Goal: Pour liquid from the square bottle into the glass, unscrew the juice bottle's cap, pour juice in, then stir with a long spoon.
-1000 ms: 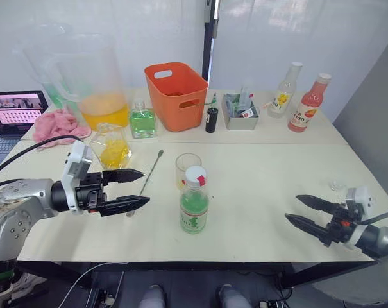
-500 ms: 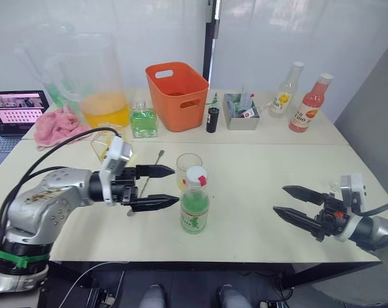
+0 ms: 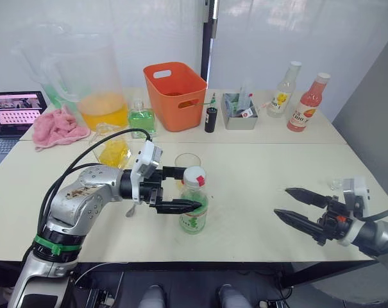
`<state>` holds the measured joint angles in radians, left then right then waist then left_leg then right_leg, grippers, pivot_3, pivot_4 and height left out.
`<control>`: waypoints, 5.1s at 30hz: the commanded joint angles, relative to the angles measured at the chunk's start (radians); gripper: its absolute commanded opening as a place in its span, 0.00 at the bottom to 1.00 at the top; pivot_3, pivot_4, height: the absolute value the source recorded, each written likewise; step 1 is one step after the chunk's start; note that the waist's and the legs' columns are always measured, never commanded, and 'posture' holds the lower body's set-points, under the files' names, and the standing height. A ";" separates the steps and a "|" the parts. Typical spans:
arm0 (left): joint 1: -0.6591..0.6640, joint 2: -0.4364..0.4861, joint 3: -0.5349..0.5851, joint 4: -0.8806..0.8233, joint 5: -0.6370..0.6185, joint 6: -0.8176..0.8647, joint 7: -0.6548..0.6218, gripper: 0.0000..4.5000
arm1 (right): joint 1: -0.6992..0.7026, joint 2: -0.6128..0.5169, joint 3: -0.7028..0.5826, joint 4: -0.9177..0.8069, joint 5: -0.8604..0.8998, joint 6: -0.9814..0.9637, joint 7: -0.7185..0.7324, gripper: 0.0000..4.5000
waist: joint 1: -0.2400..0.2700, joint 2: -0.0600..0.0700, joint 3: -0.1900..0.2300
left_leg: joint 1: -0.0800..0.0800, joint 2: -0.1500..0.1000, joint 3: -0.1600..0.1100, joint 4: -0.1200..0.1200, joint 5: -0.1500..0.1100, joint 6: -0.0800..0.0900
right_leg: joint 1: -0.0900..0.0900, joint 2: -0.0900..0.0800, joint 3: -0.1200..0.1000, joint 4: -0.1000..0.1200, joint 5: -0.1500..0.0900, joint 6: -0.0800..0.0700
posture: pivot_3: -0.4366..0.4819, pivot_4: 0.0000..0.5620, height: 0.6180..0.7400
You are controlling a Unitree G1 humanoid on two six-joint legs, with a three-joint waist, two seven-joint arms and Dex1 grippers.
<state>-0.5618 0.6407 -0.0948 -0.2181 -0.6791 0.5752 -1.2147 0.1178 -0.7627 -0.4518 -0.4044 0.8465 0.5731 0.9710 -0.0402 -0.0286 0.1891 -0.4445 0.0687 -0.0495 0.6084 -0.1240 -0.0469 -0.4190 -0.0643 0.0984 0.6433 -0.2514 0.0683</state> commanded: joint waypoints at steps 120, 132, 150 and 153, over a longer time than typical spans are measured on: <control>-0.015 -0.079 -0.039 -0.069 0.108 -0.035 0.119 0.32 | -0.952 0.120 0.562 0.139 -0.127 0.180 0.359 1.00 | 0.011 0.001 0.000 | -0.003 0.000 -0.002 0.000 0.001 0.001 | -0.002 0.003 0.000 0.000 0.005 0.006 | 0.48 0.27 0.99; -0.006 -0.109 -0.056 -0.033 0.122 -0.070 0.115 0.32 | -0.750 0.061 0.307 -0.129 -0.015 0.362 -0.062 1.00 | 0.022 0.001 0.000 | -0.002 0.001 -0.002 0.001 0.001 0.001 | -0.001 0.003 0.001 0.000 0.006 0.006 | 0.48 0.27 0.99; -0.040 -0.141 -0.079 0.011 0.131 -0.091 0.088 0.32 | -0.643 0.136 0.318 -0.362 0.158 0.479 -0.543 0.88 | 0.026 0.001 0.000 | -0.002 0.001 -0.002 0.001 0.001 0.001 | -0.001 0.003 0.001 -0.001 0.002 -0.001 | 0.48 0.27 0.99; -0.039 -0.142 -0.080 0.009 0.133 -0.090 0.090 0.32 | -0.645 0.134 0.334 -0.362 0.168 0.478 -0.563 0.67 | 0.026 0.001 0.000 | -0.002 0.001 -0.002 0.001 0.001 0.001 | 0.000 0.003 0.001 -0.001 0.002 -0.001 | 0.48 0.27 0.99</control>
<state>-0.5895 0.5030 -0.1675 -0.2097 -0.5729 0.5008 -1.1351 -0.5248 -0.6241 -0.1088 -0.7439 1.0048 1.0549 0.4286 -0.0139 -0.0279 0.1889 -0.4465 0.0692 -0.0514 0.6098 -0.1230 -0.0461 -0.4193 -0.0617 0.0998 0.6417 -0.2492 0.0670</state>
